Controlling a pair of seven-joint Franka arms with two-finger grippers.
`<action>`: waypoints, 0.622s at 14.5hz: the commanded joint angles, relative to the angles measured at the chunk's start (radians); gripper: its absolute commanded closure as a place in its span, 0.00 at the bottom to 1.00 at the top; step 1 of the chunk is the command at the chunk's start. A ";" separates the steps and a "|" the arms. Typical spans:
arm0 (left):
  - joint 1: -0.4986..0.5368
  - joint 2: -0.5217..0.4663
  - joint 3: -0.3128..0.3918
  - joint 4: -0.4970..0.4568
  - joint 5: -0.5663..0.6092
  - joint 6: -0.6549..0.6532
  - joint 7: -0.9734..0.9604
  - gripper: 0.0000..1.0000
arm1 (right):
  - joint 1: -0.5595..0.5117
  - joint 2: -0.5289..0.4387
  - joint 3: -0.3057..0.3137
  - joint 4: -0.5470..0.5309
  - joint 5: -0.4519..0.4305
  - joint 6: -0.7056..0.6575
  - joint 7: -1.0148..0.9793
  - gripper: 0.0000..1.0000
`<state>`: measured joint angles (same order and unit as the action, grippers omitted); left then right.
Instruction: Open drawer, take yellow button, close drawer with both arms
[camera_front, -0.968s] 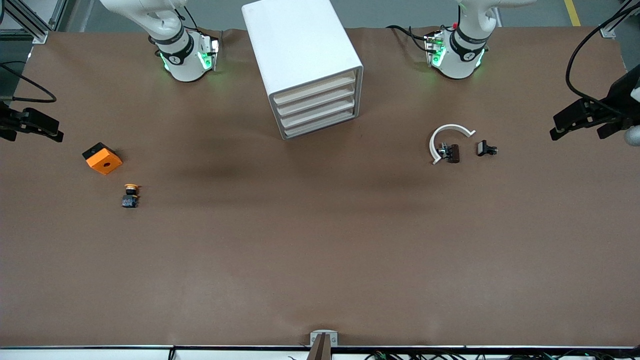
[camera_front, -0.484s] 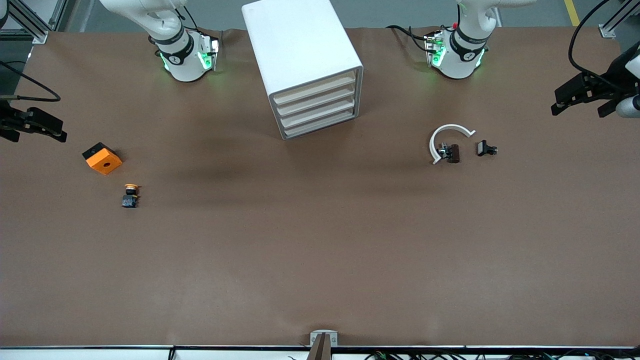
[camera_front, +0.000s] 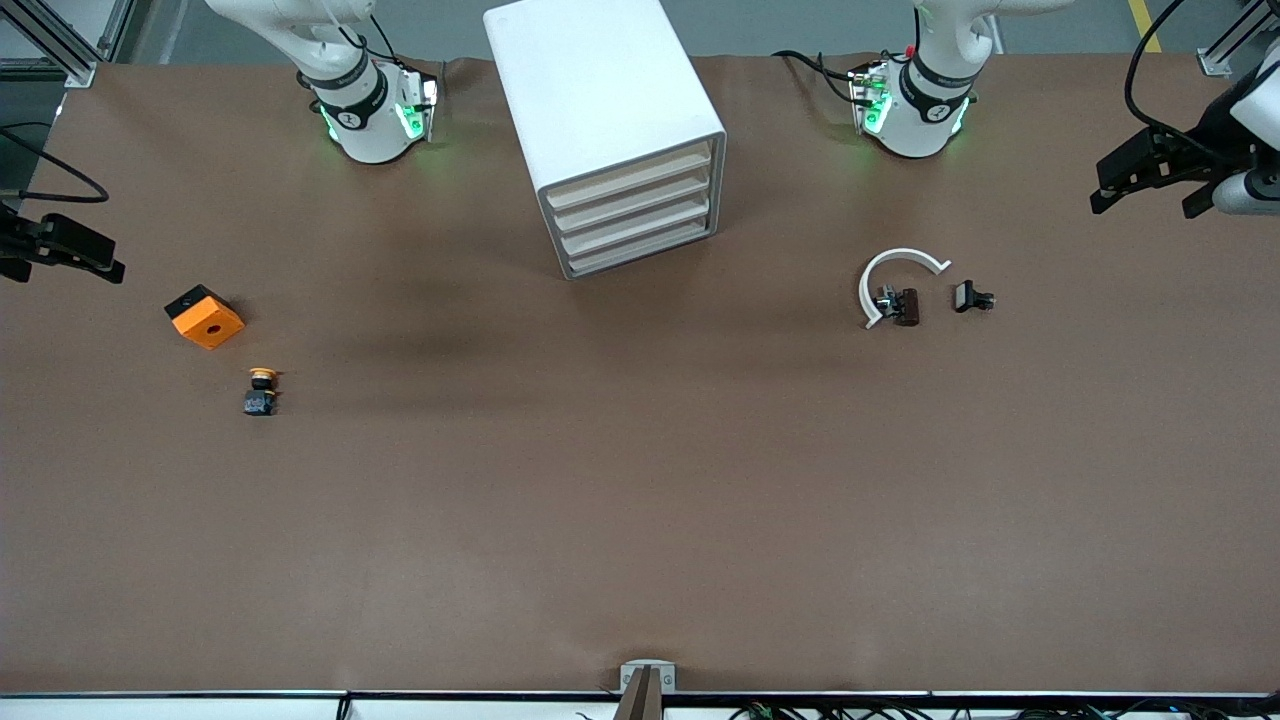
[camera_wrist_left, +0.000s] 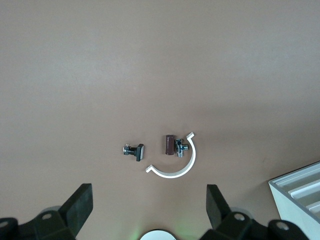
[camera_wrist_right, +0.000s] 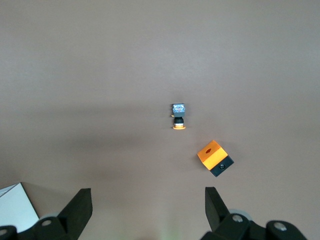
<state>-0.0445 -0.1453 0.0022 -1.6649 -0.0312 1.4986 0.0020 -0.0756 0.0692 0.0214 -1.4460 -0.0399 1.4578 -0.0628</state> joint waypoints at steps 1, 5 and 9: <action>-0.005 0.001 -0.016 -0.006 0.022 0.025 -0.020 0.00 | -0.021 0.020 0.046 0.050 0.001 -0.011 0.014 0.00; -0.005 -0.003 -0.044 -0.007 0.025 0.012 -0.030 0.00 | -0.016 0.024 0.045 0.064 0.009 0.032 0.015 0.00; 0.005 -0.007 -0.036 -0.006 0.024 0.002 -0.066 0.00 | 0.031 0.024 0.028 0.079 0.006 0.035 0.015 0.00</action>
<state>-0.0471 -0.1409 -0.0371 -1.6664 -0.0242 1.5071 -0.0466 -0.0672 0.0772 0.0533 -1.4104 -0.0400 1.5007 -0.0587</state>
